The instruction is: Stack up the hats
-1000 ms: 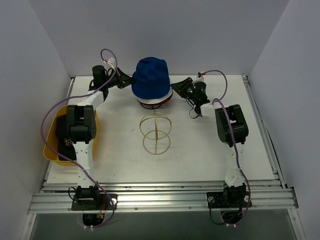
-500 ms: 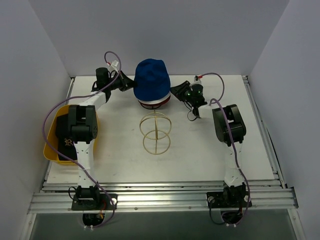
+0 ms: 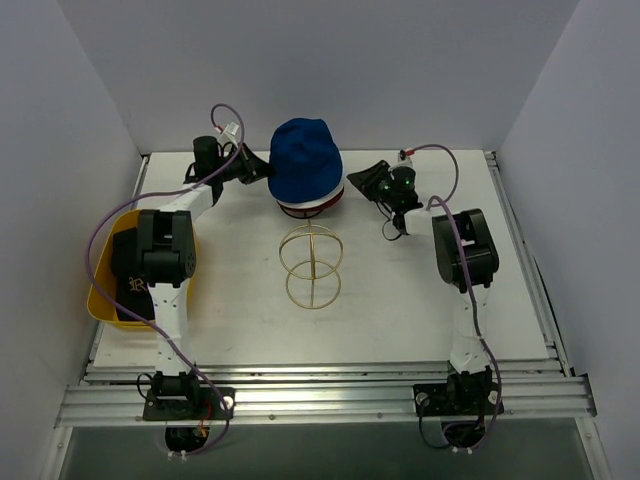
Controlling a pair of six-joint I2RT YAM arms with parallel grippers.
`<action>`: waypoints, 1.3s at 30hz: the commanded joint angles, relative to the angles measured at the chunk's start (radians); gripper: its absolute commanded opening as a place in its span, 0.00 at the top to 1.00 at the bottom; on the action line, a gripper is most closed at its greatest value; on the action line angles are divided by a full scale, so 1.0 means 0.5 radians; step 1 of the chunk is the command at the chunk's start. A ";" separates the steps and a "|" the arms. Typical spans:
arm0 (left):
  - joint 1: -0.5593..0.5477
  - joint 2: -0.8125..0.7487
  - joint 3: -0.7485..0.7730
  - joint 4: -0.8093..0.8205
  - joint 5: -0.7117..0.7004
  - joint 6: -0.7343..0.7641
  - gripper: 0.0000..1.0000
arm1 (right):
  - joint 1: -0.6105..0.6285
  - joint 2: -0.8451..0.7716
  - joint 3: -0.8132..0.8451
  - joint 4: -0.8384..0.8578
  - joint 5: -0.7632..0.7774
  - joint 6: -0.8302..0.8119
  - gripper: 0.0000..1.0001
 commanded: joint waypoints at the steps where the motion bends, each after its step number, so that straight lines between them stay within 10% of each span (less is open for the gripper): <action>1: -0.033 -0.086 -0.011 -0.065 0.030 0.075 0.98 | -0.065 -0.213 -0.028 0.083 -0.025 -0.022 0.76; 39: -0.049 -0.108 -0.020 -0.059 0.017 0.066 0.98 | 0.085 -0.139 0.024 0.509 -0.040 0.220 0.68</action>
